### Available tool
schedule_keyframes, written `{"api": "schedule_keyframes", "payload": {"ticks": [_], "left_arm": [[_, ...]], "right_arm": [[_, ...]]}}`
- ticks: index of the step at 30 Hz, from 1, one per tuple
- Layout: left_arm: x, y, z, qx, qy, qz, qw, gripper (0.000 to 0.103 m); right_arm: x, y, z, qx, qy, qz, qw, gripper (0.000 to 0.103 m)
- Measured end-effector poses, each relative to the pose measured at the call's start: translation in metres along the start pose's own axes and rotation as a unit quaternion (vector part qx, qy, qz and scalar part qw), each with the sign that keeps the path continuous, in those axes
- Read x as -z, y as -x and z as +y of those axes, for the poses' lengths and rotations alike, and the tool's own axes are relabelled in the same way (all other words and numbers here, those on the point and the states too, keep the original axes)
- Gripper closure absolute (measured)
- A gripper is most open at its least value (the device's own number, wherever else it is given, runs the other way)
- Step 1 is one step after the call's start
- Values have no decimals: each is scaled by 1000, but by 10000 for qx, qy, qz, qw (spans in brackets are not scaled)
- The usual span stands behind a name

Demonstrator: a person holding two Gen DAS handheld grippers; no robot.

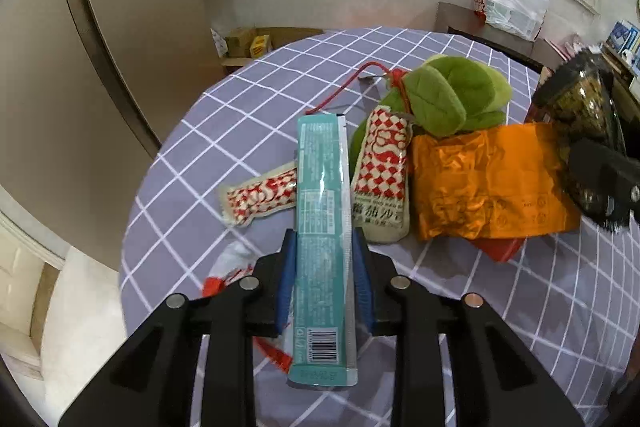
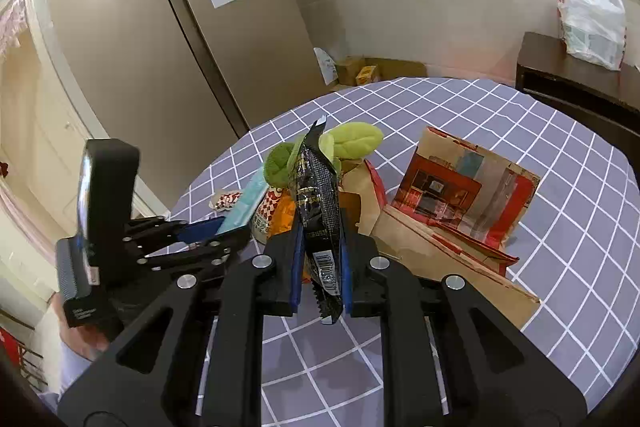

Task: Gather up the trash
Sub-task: 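Grasp the black snack wrapper with the right tool while the left tool grasps the teal packet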

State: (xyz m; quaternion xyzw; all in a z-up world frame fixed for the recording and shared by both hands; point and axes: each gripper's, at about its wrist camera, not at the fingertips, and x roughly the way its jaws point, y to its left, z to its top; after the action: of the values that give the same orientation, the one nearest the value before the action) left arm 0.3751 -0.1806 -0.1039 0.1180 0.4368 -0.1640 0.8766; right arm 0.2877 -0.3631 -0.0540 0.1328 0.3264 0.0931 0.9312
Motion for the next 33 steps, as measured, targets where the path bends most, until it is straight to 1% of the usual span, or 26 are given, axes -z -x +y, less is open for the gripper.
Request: {"api": "schedule_keyframes", "payload": {"ticks": [3,11,14,17,19,26,29,33], "left_arm": [[5,8,2,60,29,-20,10000,76],[21,33,3,-134,-32,-197,9997,76],[30,43,10,-83,47,-220,9997,76],[38,54,16,-157,98,-320,9993,76],[47,62,26,-120,240,-365,9990,76],[70,82,54,-184,541,-458,9973,76],[80,90,69,-216,660,-496,9964,76],[96,98,94,-349,862,-501,9944,76]], "right_arm": [[0,0,2,36,-8,0,10000,88],[9,4,20,138,64,79,9999,88],[14,6,29,154,109,103,9998,88],[19,7,38,158,182,150,9996,88],[24,7,45,135,183,211,9995,88],[40,4,85,52,445,379,9983,88],[46,-1,107,-15,616,461,9970,88],[54,-13,140,-129,889,600,9942,88]]}}
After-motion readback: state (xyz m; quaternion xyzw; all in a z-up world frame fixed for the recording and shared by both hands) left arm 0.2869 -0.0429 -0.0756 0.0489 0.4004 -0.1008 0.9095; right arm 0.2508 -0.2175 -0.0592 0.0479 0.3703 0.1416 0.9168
